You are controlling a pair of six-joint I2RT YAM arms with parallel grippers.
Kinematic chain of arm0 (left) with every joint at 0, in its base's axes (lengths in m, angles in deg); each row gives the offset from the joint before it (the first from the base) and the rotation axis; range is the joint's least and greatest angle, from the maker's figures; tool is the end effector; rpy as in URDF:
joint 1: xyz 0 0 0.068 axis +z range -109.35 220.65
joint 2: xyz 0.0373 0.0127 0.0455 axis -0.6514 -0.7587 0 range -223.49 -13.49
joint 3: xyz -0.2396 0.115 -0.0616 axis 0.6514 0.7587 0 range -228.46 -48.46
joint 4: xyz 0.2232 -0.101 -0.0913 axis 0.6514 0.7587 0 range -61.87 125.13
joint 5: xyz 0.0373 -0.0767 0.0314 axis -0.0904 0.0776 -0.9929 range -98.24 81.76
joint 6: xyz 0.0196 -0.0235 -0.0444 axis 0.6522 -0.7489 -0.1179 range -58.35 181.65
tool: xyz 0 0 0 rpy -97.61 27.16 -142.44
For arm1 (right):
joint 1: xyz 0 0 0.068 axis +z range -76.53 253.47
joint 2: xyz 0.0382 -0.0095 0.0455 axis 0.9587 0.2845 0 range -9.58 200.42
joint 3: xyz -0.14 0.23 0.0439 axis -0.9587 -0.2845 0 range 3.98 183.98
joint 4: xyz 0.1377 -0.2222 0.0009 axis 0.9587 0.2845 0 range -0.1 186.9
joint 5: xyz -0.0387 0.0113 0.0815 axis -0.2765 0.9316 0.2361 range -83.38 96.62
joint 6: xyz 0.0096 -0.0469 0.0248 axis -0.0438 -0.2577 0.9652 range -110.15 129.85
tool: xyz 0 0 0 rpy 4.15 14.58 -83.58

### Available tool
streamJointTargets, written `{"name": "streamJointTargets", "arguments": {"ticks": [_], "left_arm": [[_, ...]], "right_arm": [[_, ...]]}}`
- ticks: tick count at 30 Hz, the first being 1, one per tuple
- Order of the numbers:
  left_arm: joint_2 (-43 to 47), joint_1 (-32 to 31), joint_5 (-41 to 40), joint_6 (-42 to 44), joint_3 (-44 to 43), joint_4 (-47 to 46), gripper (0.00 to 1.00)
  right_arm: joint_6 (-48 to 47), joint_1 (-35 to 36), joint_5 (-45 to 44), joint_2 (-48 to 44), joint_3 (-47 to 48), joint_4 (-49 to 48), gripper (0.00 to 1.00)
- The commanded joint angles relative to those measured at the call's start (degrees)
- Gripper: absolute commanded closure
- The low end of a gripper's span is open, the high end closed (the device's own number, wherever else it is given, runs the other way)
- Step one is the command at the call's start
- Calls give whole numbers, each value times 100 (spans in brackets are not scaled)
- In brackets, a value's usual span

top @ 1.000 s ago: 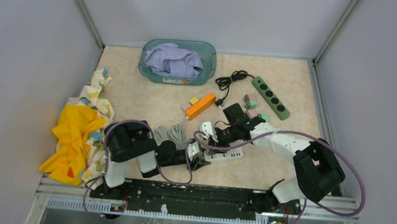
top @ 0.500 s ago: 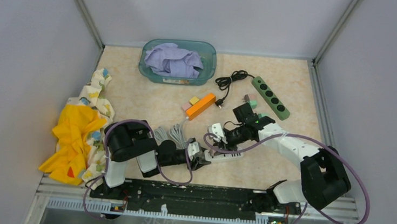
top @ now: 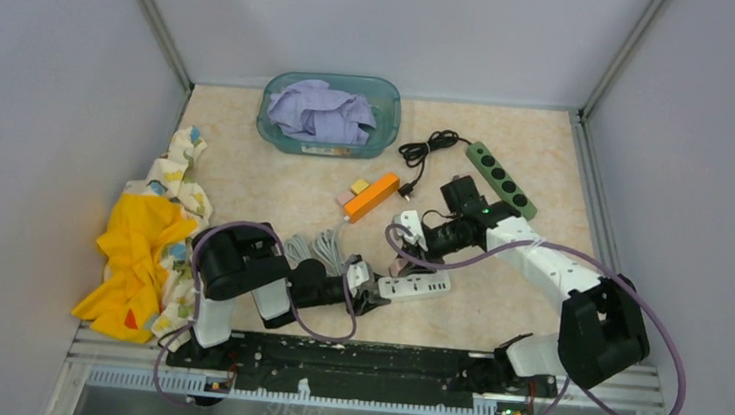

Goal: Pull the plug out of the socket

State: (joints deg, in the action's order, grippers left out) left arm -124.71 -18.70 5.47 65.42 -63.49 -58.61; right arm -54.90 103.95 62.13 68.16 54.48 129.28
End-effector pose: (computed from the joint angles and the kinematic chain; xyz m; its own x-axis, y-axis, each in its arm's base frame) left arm 0.1232 -0.2244 0.0917 -0.0207 0.1603 -0.9868 0.9584 0.2841 0.0260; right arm 0.1975 0.1503 0.2262 0.1773 -0.4899 -0.8536 -0.9582 -0.2837 -0.0362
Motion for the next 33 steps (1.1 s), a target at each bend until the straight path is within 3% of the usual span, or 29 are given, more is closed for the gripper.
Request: {"name": "streamJointTargets", "arguments": {"ticks": [1,8,11,23,33], "left_arm": [[151,55,13,-348,101,-350,83],[822,55,-114,-633,39,246,15],[1180,55,-112,-710,-77,754,1],[2861,64,-451,-1180,-1003,4201,0],[3594,95,-827,-1388,-1050,5050,0]], "right_arm": [[-215,-532,153,-327,437,461,100],[1137,-1403,-215,-783,267,-658,100],[1627,-1660,-530,-925,111,-1177,100],[2343,-2159,-2160,-964,-72,-1977,100],[3200,-2220,-3837,-740,-368,-3083,99]]}}
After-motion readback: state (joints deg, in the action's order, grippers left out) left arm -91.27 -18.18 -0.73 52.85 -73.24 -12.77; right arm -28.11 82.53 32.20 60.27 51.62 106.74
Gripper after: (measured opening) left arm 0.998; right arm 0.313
